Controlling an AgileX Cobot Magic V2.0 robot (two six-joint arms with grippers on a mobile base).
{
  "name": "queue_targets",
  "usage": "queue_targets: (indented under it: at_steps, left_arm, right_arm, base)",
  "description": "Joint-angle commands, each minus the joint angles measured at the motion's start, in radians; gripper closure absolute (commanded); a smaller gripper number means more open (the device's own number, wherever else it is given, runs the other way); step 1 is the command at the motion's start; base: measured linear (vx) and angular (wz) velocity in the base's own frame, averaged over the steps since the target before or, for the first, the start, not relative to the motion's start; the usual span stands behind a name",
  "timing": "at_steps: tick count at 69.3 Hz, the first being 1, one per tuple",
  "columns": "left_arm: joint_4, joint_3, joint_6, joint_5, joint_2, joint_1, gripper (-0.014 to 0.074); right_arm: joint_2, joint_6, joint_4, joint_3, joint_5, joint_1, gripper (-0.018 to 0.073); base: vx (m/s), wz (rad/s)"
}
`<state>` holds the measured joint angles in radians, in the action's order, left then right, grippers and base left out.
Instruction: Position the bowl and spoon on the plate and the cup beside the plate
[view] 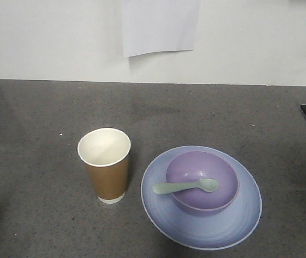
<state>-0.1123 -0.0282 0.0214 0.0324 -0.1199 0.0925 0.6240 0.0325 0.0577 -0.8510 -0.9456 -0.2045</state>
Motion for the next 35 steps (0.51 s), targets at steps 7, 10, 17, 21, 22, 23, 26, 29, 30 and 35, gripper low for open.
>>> queue_targets:
  at_steps: [7,10,17,21,22,23,26,29,30,35]
  left_arm:
    - [0.008,0.047,-0.009,-0.104,0.114,-0.038,0.0604]
    - [0.006,0.047,-0.021,-0.086,0.139,-0.045,0.0604]
    - [-0.004,0.047,-0.021,-0.102,0.146,-0.059,0.0604]
    - [-0.006,0.047,-0.021,-0.102,0.146,-0.06,0.0604]
    - [-0.006,0.047,-0.021,-0.102,0.146,-0.06,0.0604]
    - [-0.006,0.047,-0.021,-0.102,0.146,-0.06,0.0604]
    - [-0.006,0.047,-0.021,-0.102,0.146,-0.06,0.0604]
    - [-0.005,0.047,-0.021,-0.098,0.146,-0.058,0.0604]
    - [-0.005,0.047,-0.021,-0.097,0.146,-0.058,0.0604]
    - [-0.005,0.046,-0.021,-0.097,0.145,-0.058,0.0604]
  right_arm:
    - [0.003,0.0,0.007,-0.023,0.058,0.003,0.057]
    - [0.003,0.0,0.007,-0.023,0.058,0.003,0.057]
    - [0.003,0.0,0.007,-0.023,0.058,0.003,0.057]
    - [0.003,0.0,0.007,-0.023,0.058,0.003,0.057]
    - [0.003,0.0,0.007,-0.023,0.058,0.003,0.057]
    - [0.003,0.0,0.007,-0.023,0.058,0.003,0.057]
    - [0.003,0.0,0.007,-0.023,0.058,0.003,0.057]
    - [0.003,0.0,0.007,-0.023,0.058,0.003,0.057]
    - [0.003,0.0,0.007,-0.023,0.058,0.003,0.057]
    - [0.003,0.0,0.007,-0.023,0.059,0.003,0.057]
  base:
    - [0.0,0.0]
    - [0.0,0.0]
    - [0.0,0.0]
    - [0.0,0.0]
    - [0.0,0.0]
    - [0.0,0.0]
    - [0.0,0.0]
    - [0.0,0.0]
    - [0.0,0.0]
    - [0.0,0.0]
